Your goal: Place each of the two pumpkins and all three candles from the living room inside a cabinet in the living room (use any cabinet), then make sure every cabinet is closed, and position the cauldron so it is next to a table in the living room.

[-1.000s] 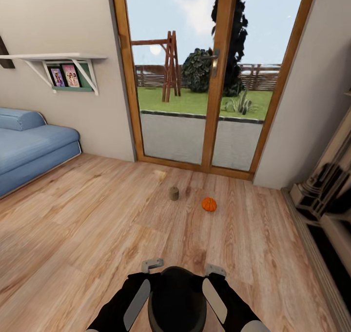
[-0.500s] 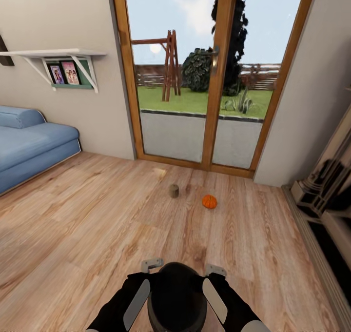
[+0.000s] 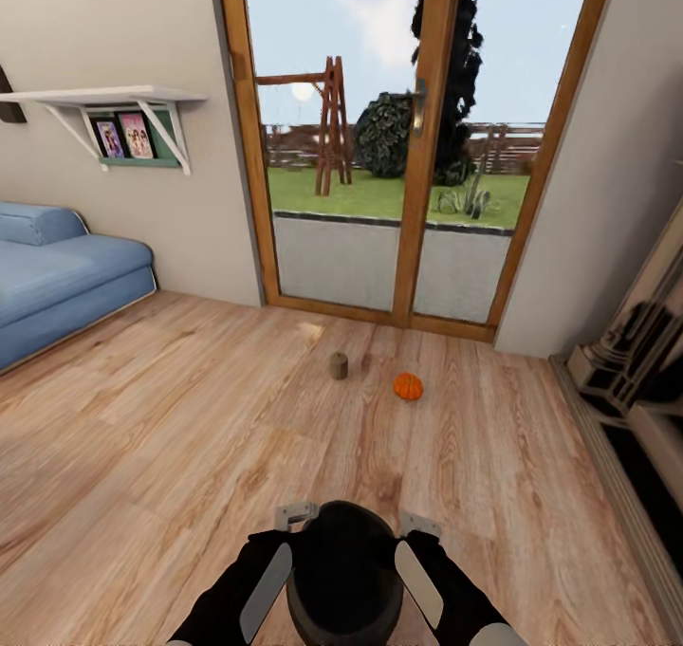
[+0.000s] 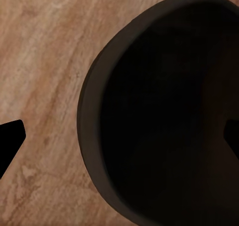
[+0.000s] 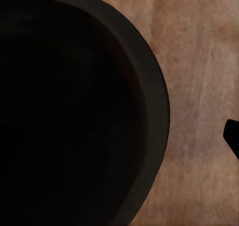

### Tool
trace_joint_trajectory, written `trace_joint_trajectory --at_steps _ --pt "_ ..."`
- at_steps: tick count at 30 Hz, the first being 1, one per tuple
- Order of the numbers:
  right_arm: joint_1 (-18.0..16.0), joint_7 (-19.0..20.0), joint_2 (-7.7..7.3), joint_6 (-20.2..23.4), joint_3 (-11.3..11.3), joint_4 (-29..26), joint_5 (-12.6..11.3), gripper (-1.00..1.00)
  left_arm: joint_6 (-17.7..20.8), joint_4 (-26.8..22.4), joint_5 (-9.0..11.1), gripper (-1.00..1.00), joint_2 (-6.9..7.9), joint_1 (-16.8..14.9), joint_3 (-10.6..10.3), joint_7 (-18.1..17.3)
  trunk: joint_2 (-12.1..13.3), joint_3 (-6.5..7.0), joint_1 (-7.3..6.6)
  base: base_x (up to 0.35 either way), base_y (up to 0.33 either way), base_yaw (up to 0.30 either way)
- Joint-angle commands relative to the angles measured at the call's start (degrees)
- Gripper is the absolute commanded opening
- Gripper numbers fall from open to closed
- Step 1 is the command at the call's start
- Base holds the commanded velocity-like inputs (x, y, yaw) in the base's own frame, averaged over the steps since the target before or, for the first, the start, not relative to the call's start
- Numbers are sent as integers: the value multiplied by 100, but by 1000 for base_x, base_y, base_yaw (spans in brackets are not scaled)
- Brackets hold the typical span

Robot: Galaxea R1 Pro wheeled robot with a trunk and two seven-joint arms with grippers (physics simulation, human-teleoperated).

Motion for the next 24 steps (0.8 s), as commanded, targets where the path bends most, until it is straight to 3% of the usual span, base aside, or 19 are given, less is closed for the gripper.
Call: trace_joint_trajectory --at_steps 1,16,24 --pt "-3 -55 -6 11 27 -11 -59 100 11 -10 59 100 3 -2 -18 55 -44 -24 21 0 0 0" --pt "-3 -55 -14 -220 44 -13 -53 100 13 -7 54 100 0 -1 -18 55 -646 -293 351 0 0 0" --pt "-1 -55 -12 -232 45 -13 -50 100 14 -8 54 100 2 -1 -18 55 -656 -470 372 0 0 0"
